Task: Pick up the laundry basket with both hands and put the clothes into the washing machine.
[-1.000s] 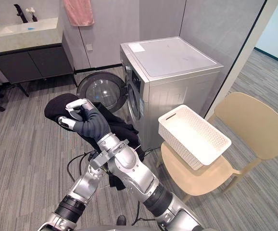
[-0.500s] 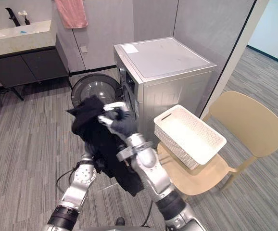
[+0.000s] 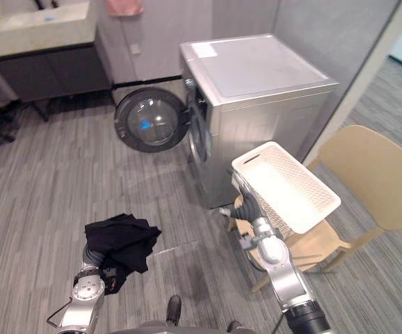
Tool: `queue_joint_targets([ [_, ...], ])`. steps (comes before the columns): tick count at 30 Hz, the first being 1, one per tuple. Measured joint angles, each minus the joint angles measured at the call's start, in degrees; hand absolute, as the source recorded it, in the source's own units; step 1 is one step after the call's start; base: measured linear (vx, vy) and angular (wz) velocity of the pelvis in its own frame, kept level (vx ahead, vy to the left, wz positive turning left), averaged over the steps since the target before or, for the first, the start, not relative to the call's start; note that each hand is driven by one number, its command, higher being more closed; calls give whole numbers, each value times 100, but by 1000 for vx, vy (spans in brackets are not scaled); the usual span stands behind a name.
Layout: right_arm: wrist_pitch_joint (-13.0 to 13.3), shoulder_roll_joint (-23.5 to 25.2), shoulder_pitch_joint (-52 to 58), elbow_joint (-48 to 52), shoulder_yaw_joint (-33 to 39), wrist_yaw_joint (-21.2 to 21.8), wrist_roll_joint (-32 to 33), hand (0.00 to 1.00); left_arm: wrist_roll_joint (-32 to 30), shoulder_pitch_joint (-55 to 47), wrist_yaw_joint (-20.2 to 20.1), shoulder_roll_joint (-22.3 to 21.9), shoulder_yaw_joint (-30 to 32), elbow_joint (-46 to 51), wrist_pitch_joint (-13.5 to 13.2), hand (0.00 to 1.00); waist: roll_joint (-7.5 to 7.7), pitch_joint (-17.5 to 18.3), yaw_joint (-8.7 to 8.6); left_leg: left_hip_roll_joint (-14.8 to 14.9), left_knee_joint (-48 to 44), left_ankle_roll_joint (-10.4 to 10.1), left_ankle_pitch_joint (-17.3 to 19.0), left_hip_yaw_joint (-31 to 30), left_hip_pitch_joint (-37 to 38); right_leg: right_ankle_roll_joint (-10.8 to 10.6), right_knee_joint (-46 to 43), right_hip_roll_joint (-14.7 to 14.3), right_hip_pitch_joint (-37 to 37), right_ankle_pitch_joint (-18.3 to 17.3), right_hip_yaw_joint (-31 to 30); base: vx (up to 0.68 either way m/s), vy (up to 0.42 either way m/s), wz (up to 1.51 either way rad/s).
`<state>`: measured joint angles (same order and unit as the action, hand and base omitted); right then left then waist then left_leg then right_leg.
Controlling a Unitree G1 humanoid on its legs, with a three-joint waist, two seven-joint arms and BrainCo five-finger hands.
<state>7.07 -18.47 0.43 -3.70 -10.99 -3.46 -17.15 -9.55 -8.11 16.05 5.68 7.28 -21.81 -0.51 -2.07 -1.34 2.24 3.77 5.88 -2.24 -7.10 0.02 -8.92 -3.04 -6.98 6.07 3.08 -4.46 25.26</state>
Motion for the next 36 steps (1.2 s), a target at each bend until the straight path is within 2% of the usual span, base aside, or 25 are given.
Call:
queue_joint_targets([
  [2, -123, -88, 109, -540, 117, 13, -361, 0, -5, 17, -113, -17, 0, -216, 9, 100, 24, -39, -18, 51, -44, 395, 262, 1010, -124, -24, 50, 211, 49, 28, 324, 47, 58, 89],
  [3, -209, -97, 113, -942, 238, 16, -585, 0, -10, 15, -147, -58, 1, -344, 12, 100, -50, -110, 0, 145, -109, 387, 258, 1731, -122, -77, -32, 307, 66, -1, 455, 107, 108, 72],
  [4, -258, -117, 113, -1130, 284, 23, -668, 0, -11, -2, -189, -69, 4, -391, 24, 100, -119, -146, 3, 213, -144, 273, 158, 1867, -126, -133, -99, 310, 57, -43, 500, 103, 93, 63],
  [5, -351, -73, 109, -1537, 365, 41, -804, 0, -12, -60, -234, -57, 31, -506, 24, 100, -196, -224, 12, 295, -284, 166, -217, 1861, -147, -218, -221, 319, -23, -143, 601, 131, 70, 44],
  [8, -385, 311, 94, -2059, 364, 69, -1080, 0, -12, -305, -247, -32, 316, -672, 26, 100, 9, -329, 91, 151, -517, 188, 31, 1839, -220, -301, -203, 494, -75, -191, 601, 121, 64, 18],
  [10, -386, 533, 96, -2437, 426, 32, -1255, 0, -10, -378, -311, -57, 428, -827, 70, 100, 123, -389, 186, 39, -885, 269, 380, 1834, -413, -445, -223, 680, -66, -315, 618, 145, 110, 19],
  [12, -490, 731, 189, -2702, 645, -24, -1275, 0, -10, -578, -363, -71, 429, -798, 74, 100, 321, -496, 154, -288, -1525, 340, 933, 1729, -609, -619, -1120, 1254, 33, -746, 750, 199, 146, 55],
  [13, -525, 762, 250, -2690, 718, -53, -1276, 0, -10, -599, -364, -81, 431, -790, 84, 100, 375, -545, 146, -331, -1713, 372, 1091, 1629, -644, -582, -1622, 1459, 147, -830, 636, 218, 107, 64],
  [14, -596, 738, 342, -2711, 780, -84, -1276, 0, -10, -597, -366, -146, 408, -795, 160, 100, 393, -607, 152, -407, -1992, 477, 1295, 1490, -700, -142, -2755, 1643, 661, -623, -61, 193, 92, 49],
  [15, -622, 733, 381, -2717, 781, -113, -1270, 0, -10, -592, -368, -152, 403, -778, 169, 100, 320, -618, 107, -413, -2058, 519, 1360, 1390, -668, 159, -3285, 1617, 928, -355, -497, 329, 140, 74],
  [16, -628, 806, 396, -2781, 785, -165, -1269, 0, -10, -581, -360, -73, 409, -725, 198, 100, 260, -797, -28, -354, -2084, 584, 1480, 1090, -440, -36, -4032, 1356, 1352, -661, -1084, 296, 117, 69],
  [17, -625, 848, 395, -2798, 785, -169, -1264, 0, -9, -559, -353, -60, 409, -705, 199, 100, 303, -880, -92, -339, -2043, 611, 1547, 976, -300, -25, -4006, 1112, 1519, -916, -1193, 296, 78, 66],
  [19, -621, 911, 399, -2804, 795, -202, -1258, 0, -6, -526, -353, 42, 384, -691, 203, 100, 377, -980, -182, -361, -1970, 607, 1726, 821, -15, 1, -3267, 612, 1956, -960, -1271, 302, 15, 41],
  [20, -622, 908, 419, -2805, 815, -221, -1254, 0, -6, -486, -355, 42, 349, -693, 203, 100, 388, -990, -192, -374, -1964, 599, 1790, 775, 52, -46, -2887, 485, 2076, -905, -1249, 491, -1, 56],
  [21, -644, 902, 460, -2819, 853, -289, -1249, 0, -7, -366, -362, 38, 253, -702, 200, 100, 408, -1039, -258, -458, -1801, 574, 1872, 623, 312, -212, -1700, 268, 2228, -457, -1195, 400, -18, 61],
  [23, -649, 905, 467, -2889, 876, -314, -1250, 0, -9, -301, -370, 28, 195, -701, 189, 100, 471, -1074, -408, -607, -1593, 500, 1897, 409, 603, -308, -442, 229, 2192, 108, -1164, 409, -59, 85],
  [25, -741, 908, 506, -2889, 886, -368, -1251, 0, -20, -226, -408, 18, 165, -699, 186, 100, 523, -1098, -457, -703, -1609, 337, 2122, 234, 865, -56, -63, 211, 2306, 471, -1348, 591, -177, 75],
  [26, -751, 893, 576, -2858, 929, -397, -1251, 0, -25, -188, -474, -2, 24, -694, 181, 100, 461, -1050, -478, -629, -1693, 223, 2375, 60, 1019, 347, -420, 168, 2336, 922, -1364, 767, -258, 48],
  [27, -754, 880, 663, -2827, 945, -400, -1252, 0, -26, -227, -485, -38, -103, -672, 170, 100, 240, -992, -431, -429, -1702, 70, 2504, 47, 1239, 494, -843, 75, 2398, 1031, -1205, 701, -210, 39],
  [28, -761, 905, 628, -2810, 934, -398, -1252, 0, -28, -237, -488, -101, -101, -654, 166, 100, 156, -1009, -423, -304, -2002, -15, 2451, 102, 1142, 645, -1031, 29, 2398, 892, -1114, 693, -223, 10],
  [29, -765, 975, 598, -2616, 888, -393, -1252, 0, -27, -293, -497, -234, -80, -528, 169, 100, 57, -1039, -443, -54, -3200, -338, 2378, 282, 694, 757, -1225, -102, 2277, 623, -1051, 672, -209, 0],
  [30, -751, 970, 666, -2225, 800, -388, -1250, 0, -26, -385, -572, -427, -26, -352, 177, 100, -57, -1051, -416, 298, -4838, -761, 1991, 422, 100, 881, -1215, -329, 1957, 398, -1008, 669, -213, -19],
  [31, -742, 972, 664, -2089, 768, -394, -1235, 0, -26, -444, -612, -488, -42, -262, 176, 100, -76, -1054, -364, 508, -5515, -841, 1863, 492, -140, 929, -1183, -455, 1769, 307, -1033, 674, -152, -46],
  [33, -742, 1057, 660, -1639, 776, -455, -963, 0, -27, -439, -749, -557, -317, -64, 182, 100, -45, -1089, -274, 961, -6968, -662, 1963, 714, -735, 1002, -941, -712, 913, -22, -1171, 612, -94, -39],
  [36, -734, 1074, 659, -1451, 803, -547, -822, 0, -38, -417, -829, -623, -349, 241, 142, 100, 77, -1122, -111, 1043, -6818, -313, 2185, 1028, -1232, 930, -629, -707, 313, -217, -1577, 456, -20, -51],
])
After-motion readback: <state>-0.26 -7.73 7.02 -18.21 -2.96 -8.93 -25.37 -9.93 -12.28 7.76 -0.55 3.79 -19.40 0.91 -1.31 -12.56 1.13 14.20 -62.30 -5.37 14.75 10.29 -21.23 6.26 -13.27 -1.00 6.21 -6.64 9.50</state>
